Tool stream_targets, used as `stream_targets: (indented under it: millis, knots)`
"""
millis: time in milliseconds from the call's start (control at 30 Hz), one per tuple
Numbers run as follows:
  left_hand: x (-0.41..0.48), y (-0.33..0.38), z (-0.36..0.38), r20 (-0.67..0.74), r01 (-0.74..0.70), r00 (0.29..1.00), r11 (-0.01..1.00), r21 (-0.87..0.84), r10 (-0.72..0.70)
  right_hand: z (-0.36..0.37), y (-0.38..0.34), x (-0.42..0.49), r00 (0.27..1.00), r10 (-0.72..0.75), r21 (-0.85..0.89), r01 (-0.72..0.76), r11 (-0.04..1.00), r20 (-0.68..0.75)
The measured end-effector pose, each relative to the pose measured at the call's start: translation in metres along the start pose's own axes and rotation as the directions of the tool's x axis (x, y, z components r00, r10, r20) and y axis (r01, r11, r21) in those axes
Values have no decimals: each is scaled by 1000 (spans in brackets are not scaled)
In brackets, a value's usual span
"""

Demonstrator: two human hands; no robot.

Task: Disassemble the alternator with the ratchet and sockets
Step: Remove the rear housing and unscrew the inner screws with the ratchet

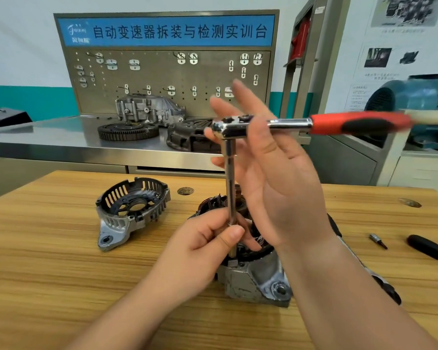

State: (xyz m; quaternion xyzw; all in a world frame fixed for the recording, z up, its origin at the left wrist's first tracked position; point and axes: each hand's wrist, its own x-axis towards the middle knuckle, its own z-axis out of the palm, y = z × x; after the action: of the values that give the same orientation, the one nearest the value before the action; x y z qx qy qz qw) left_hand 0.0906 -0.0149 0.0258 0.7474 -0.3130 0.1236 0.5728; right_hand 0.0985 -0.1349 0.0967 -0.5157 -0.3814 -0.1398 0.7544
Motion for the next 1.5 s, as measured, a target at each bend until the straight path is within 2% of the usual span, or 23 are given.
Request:
stream_targets:
  millis: [67,133,267,333,400,467,567,700,800,967,1033,1233,1300,1400,1500]
  knots:
    - [0,2,2,-18,16,1000,1000,-19,-16,0,-2,0,995,-90,-47,92,995,42]
    - [1,2,3,-20,31,999,999,-45,-32,1,-2,0,993,-96,-45,99,994,62]
    - [0,3,2,9,-5,1000,997,-71,5,1,1,-1,997,68,148,-71,986,22]
    - [0,2,1,35,-2,999,995,-102,5,-2,4,-1,992,129,175,-129,976,9]
    - [1,-1,0,30,-4,1000,998,-61,6,-3,5,-1,998,65,102,-63,993,-21]
    - [1,-2,0,-6,5,1000,999,-32,-5,-6,4,-3,997,-78,-59,77,995,-14]
    - [2,-2,2,-44,13,999,998,-56,-15,-7,6,-4,990,-137,-250,140,958,31]
    - [1,1,2,4,-5,1000,994,-105,5,0,2,-3,1000,-3,103,1,995,21]
    - [0,1,1,47,-11,999,992,-129,18,2,1,-2,995,95,144,-94,985,-2]
    - [1,-3,2,-16,-33,999,995,-92,32,6,-4,-2,989,-149,-71,150,986,18]
    - [1,-4,3,-36,-32,999,994,-103,28,7,-2,-3,983,-179,-120,184,976,50]
    - [-1,1,2,3,-34,999,985,-172,35,3,1,-2,992,122,110,-120,987,-17]
    - [-1,2,1,24,-21,999,987,-158,26,2,1,-1,986,160,114,-154,981,-47]
    - [0,1,1,12,-18,1000,992,-122,20,3,0,0,996,50,37,-47,998,-73]
    - [-1,1,2,-21,-10,1000,997,-71,8,5,-2,1,994,-107,-58,105,993,-18]
